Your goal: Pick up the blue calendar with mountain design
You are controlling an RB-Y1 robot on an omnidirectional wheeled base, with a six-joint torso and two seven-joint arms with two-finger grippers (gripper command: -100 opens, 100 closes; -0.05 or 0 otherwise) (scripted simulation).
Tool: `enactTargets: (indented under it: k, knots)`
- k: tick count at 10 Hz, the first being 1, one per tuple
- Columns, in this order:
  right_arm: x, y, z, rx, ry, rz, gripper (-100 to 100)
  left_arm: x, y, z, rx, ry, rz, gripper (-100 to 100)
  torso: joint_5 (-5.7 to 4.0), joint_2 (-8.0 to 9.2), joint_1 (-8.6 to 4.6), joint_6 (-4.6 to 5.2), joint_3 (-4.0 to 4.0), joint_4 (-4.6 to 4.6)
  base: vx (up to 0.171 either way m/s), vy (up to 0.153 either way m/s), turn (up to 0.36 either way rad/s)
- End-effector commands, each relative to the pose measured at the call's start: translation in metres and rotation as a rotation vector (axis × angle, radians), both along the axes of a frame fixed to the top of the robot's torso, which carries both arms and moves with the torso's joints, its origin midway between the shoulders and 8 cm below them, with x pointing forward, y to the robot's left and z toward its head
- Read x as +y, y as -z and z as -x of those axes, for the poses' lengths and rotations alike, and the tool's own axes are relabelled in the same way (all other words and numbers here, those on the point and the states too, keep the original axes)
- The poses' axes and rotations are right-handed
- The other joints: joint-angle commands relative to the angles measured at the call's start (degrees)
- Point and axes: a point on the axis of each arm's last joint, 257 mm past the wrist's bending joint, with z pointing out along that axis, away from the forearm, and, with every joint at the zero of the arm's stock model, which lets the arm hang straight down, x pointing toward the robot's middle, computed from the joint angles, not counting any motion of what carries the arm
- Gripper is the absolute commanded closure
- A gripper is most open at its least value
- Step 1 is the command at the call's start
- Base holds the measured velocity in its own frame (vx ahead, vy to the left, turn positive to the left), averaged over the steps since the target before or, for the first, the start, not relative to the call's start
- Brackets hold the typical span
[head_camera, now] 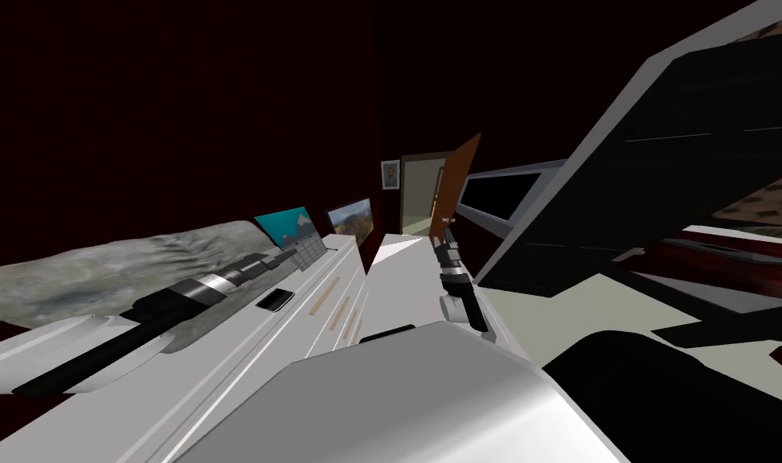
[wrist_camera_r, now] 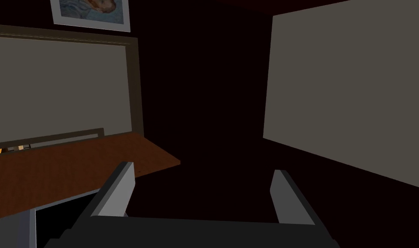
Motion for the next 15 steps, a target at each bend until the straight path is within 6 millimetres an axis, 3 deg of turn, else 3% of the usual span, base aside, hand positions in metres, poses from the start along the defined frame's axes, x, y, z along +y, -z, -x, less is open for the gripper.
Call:
enactTargets:
  k: [1, 2, 4, 5, 7, 9, 10, 11, 14, 15]
  knots:
    - [0.0, 0.0, 0.0, 0.0, 0.0, 0.0, 0, 0.007, 0.012, -0.007, 0.013, -0.008, 0.011, -100, 0.0, 0.0, 0.0, 0.0, 0.0, 0.0, -0.146, 0.038, -0.133]
    - [0.0, 0.0, 0.0, 0.0, 0.0, 0.0, 0, 0.013, 0.015, -0.013, 0.015, -0.02, 0.017, -100, 0.09, 0.2, 0.17, -0.08, 0.11, 0.02, -0.085, 0.023, -0.016]
    - [0.0, 0.0, 0.0, 0.0, 0.0, 0.0, 0, 0.028, -0.004, -0.026, -0.028, -0.05, 0.017, -100, 0.17, 0.01, 0.51, -0.4, 0.03, 0.01, -0.012, -0.009, 0.024]
    - [0.0, 0.0, 0.0, 0.0, 0.0, 0.0, 0, 0.027, 0.018, -0.028, 0.003, -0.042, 0.025, -100, 0.2, -0.12, 0.7, -0.45, -0.04, 0.0, -0.094, 0.026, -0.184]
    - [0.0, 0.0, 0.0, 0.0, 0.0, 0.0, 0, 0.035, 0.022, -0.039, 0.006, -0.058, 0.034, -100, 0.34, 0.27, 1.04, -0.49, 0.16, 0.04, -0.116, 0.025, -0.062]
    - [0.0, 0.0, 0.0, 0.0, 0.0, 0.0, 0, 0.049, 0.002, -0.052, -0.037, -0.086, 0.036, -100, 0.38, 0.04, 1.19, -0.7, 0.04, 0.0, -0.011, -0.015, 0.021]
    - [0.0, 0.0, 0.0, 0.0, 0.0, 0.0, 0, 0.045, 0.026, -0.055, -0.002, -0.073, 0.041, -100, 0.4, -0.1, 1.31, -0.73, -0.04, -0.02, -0.1, 0.004, -0.169]
    - [0.0, 0.0, 0.0, 0.0, 0.0, 0.0, 0, 0.045, 0.03, -0.061, 0.004, -0.074, 0.044, -100, 0.44, 0.14, 1.4, -0.67, 0.07, 0.0, -0.146, 0.018, -0.126]
    - [0.0, 0.0, 0.0, 0.0, 0.0, 0.0, 0, 0.067, 0.009, -0.08, -0.037, -0.119, 0.051, -100, 0.45, 0.07, 1.65, -0.93, 0.09, 0.06, -0.032, 0.004, 0.008]
    - [0.0, 0.0, 0.0, 0.0, 0.0, 0.0, 0, 0.058, 0.033, -0.084, -0.001, -0.1, 0.052, -100, 0.47, -0.06, 1.71, -0.93, 0.01, 0.02, -0.1, 0.023, -0.195]
